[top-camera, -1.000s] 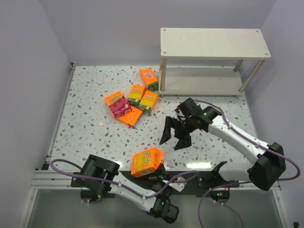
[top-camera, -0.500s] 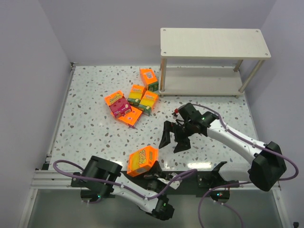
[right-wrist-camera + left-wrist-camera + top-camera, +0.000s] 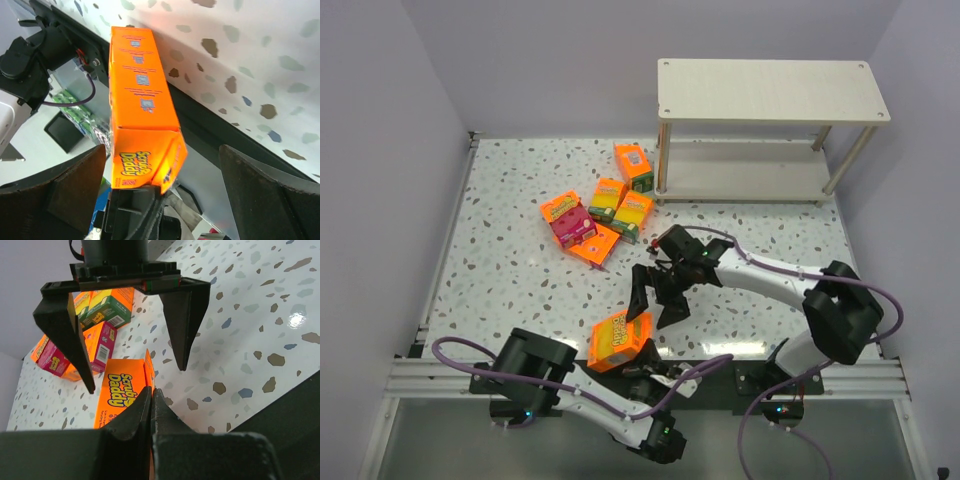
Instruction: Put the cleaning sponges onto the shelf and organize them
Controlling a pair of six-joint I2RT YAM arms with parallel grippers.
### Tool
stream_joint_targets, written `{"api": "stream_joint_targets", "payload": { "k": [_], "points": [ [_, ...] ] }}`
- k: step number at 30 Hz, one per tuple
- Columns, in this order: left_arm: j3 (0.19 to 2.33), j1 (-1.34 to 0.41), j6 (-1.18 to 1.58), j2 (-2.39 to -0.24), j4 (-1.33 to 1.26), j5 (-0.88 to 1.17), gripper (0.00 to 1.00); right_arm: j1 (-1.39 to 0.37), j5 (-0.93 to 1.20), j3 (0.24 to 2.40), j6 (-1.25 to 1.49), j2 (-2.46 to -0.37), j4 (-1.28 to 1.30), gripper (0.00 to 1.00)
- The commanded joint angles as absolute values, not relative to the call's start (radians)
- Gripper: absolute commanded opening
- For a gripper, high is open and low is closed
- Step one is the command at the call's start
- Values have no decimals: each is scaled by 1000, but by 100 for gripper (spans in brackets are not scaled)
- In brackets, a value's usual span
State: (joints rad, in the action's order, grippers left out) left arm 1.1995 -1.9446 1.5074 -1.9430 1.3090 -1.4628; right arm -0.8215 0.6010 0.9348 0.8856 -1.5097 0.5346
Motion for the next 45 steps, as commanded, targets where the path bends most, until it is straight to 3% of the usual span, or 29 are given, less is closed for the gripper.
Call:
{"api": "stream_joint_targets", "payload": {
  "k": [1, 4, 7, 9, 10, 14, 16, 17, 18, 19, 21, 24, 27, 34, 42, 45],
  "points": [
    [1195, -1950, 1588, -1925, 1315, -1692, 0, -876, 650, 1006, 920, -1542, 465, 99],
    [1189, -1948, 1592, -1922, 1315, -1690, 0, -906, 656, 1019, 933, -1575, 454, 98],
    [1181, -1948, 1595, -1916, 1315, -1690, 0, -923, 676, 1009, 953, -1585, 425, 88],
    [1175, -1947, 1598, -1911, 1315, -1690, 0, -928, 684, 999, 959, -1582, 426, 72],
    [1174, -1948, 1597, -1910, 1313, -1690, 0, -931, 687, 994, 960, -1578, 433, 58],
    [1166, -1948, 1600, -1902, 1313, -1689, 1, -930, 689, 976, 966, -1557, 439, 29],
    [1163, -1947, 1597, -1899, 1313, -1689, 20, -930, 686, 976, 971, -1548, 434, 20],
    [1163, -1948, 1594, -1898, 1315, -1689, 28, -931, 683, 979, 980, -1546, 433, 19],
    [1161, -1948, 1589, -1891, 1313, -1689, 47, -931, 680, 985, 983, -1546, 430, 18],
    [1161, -1948, 1588, -1888, 1313, -1689, 57, -931, 675, 991, 986, -1546, 426, 16],
    [1164, -1948, 1572, -1875, 1313, -1689, 75, -928, 663, 1014, 992, -1551, 425, 16],
    [1173, -1948, 1551, -1842, 1313, -1680, 93, -927, 649, 1046, 1009, -1574, 405, 16],
    [1192, -1948, 1529, -1792, 1313, -1664, 100, -922, 618, 1110, 1008, -1606, 408, 16],
    [1250, -1947, 1479, -1585, 1315, -1554, 100, -786, 519, 1164, 982, -1563, 480, 13],
    [1256, -1947, 1463, -1269, 1313, -1434, 100, -530, 376, 1045, 934, -1309, 549, 7],
    [1215, -1937, 1277, -1122, 1124, -1382, 100, -441, 316, 1002, 940, -1200, 564, 3]
  ]
}}
